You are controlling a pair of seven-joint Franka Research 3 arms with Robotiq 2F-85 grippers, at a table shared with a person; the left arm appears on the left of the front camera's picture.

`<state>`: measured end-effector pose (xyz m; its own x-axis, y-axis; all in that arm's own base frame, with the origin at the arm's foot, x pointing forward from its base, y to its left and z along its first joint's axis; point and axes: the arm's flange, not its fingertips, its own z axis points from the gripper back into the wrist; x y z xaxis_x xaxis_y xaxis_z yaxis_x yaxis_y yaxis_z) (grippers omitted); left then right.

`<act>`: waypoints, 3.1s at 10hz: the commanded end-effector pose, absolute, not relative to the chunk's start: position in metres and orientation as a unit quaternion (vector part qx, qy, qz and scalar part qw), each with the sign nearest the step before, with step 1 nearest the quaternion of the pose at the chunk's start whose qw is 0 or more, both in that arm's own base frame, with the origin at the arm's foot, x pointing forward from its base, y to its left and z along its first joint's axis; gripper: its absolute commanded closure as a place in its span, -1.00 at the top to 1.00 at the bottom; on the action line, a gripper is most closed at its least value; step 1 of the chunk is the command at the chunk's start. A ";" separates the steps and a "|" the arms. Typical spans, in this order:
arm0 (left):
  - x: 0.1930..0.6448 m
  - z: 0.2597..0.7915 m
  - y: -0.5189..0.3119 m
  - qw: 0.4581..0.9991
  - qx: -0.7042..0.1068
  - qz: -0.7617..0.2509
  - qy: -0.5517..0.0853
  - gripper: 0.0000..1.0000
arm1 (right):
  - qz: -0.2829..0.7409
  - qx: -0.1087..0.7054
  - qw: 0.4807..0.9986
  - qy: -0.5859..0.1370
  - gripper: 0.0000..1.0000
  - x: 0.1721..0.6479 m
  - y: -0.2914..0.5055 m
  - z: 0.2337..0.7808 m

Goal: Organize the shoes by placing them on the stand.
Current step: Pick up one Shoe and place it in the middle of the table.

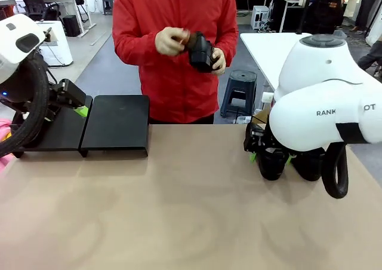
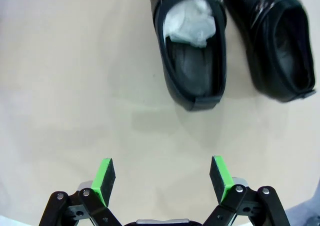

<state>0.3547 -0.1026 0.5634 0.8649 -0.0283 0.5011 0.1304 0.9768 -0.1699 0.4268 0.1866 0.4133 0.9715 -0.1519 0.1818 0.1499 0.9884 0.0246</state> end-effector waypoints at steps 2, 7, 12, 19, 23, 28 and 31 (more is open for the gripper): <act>0.356 0.563 -0.100 0.960 -0.097 -0.048 -0.258 0.80 | -0.029 -0.010 0.990 -0.135 1.00 0.468 0.192 0.421; 0.356 0.563 -0.100 0.960 -0.097 -0.048 -0.258 0.80 | 0.039 0.006 0.993 -0.115 1.00 0.521 0.202 0.381; 0.356 0.563 -0.100 0.960 -0.097 -0.048 -0.258 0.80 | 0.047 -0.014 0.994 -0.094 0.95 0.531 0.211 0.346; 0.356 0.563 -0.100 0.960 -0.097 -0.048 -0.258 0.80 | 0.015 -0.039 0.995 -0.088 -1.00 0.536 0.196 0.340; 0.356 0.563 -0.100 0.960 -0.097 -0.048 -0.258 0.80 | -0.004 -0.052 0.996 -0.079 -1.00 0.542 0.186 0.344; 0.356 0.563 -0.100 0.960 -0.097 -0.048 -0.258 0.80 | -0.016 -0.051 0.996 -0.069 -1.00 0.539 0.183 0.357; 0.356 0.563 -0.100 0.960 -0.097 -0.048 -0.258 0.80 | -0.041 -0.042 0.991 -0.117 -1.00 0.487 0.219 0.434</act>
